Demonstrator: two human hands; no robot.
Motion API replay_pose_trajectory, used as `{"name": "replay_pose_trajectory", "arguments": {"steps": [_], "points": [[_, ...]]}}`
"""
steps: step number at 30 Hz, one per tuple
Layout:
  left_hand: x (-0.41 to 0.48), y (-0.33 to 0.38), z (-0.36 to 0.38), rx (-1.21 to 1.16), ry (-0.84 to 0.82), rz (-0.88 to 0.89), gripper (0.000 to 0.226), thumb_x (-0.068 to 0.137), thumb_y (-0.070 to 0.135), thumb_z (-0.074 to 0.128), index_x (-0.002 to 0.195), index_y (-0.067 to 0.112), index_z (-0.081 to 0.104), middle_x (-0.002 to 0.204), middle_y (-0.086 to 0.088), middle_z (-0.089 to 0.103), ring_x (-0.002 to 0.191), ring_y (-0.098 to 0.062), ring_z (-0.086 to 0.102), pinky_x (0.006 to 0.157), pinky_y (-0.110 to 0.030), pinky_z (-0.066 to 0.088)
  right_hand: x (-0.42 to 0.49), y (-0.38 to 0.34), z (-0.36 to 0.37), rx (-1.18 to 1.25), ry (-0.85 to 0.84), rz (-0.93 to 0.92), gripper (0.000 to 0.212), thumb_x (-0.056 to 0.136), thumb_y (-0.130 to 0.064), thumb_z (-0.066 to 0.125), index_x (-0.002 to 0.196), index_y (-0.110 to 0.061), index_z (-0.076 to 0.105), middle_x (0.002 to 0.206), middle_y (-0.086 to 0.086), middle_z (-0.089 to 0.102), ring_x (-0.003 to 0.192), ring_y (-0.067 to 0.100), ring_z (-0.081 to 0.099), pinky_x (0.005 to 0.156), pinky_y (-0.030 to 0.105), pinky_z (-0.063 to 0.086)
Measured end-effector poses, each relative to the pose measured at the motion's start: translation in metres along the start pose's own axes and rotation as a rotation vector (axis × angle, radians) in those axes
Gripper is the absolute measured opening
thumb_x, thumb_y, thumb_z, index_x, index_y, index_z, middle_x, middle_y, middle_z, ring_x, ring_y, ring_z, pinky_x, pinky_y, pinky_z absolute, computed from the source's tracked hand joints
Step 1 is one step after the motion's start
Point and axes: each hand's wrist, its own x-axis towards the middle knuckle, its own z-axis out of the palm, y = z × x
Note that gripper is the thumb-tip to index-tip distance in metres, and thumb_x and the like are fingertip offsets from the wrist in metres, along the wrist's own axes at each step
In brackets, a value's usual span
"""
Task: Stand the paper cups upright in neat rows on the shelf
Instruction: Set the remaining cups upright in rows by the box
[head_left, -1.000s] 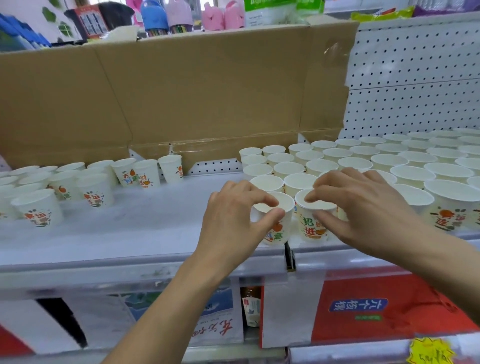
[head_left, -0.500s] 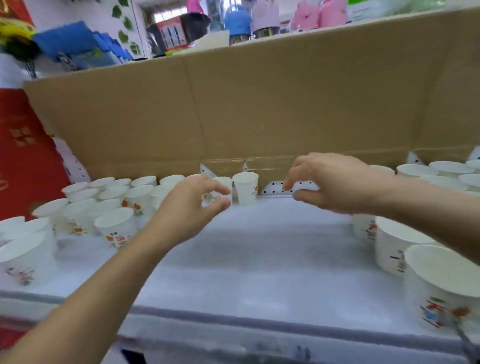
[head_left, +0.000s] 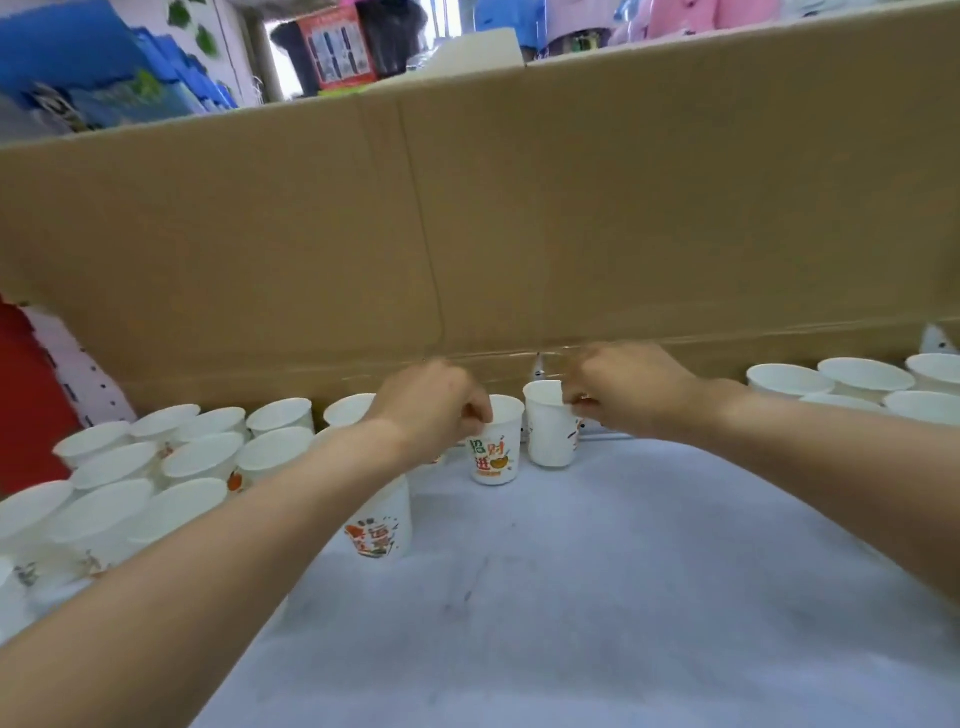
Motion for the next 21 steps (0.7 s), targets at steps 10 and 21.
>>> {"name": "replay_pose_trajectory", "arguments": {"steps": [10,21], "points": [[0.049,0.072,0.018,-0.175,0.086,0.19,0.015,0.087,0.024,0.06,0.095,0.029,0.072,0.082,0.013,0.058,0.084,-0.014,0.058,0.06,-0.027,0.041,-0.051,0.061,-0.014,-0.031,-0.138,0.112,0.018,0.088,-0.024,0.052,0.078,-0.014,0.063,0.084,0.006,0.062,0.078,0.029,0.059,0.055,0.029,0.039],[0.075,0.107,0.03,-0.246,0.069,0.13,0.011,0.087,0.03,0.062,0.092,0.034,0.071,0.08,0.015,0.056,0.084,-0.011,0.057,0.093,-0.057,0.043,-0.072,0.105,-0.004,0.22,-0.267,0.146,0.011,0.079,-0.035,0.07,0.082,-0.025,0.068,0.074,-0.014,0.06,0.071,0.011,0.057,0.058,0.028,0.045]]}}
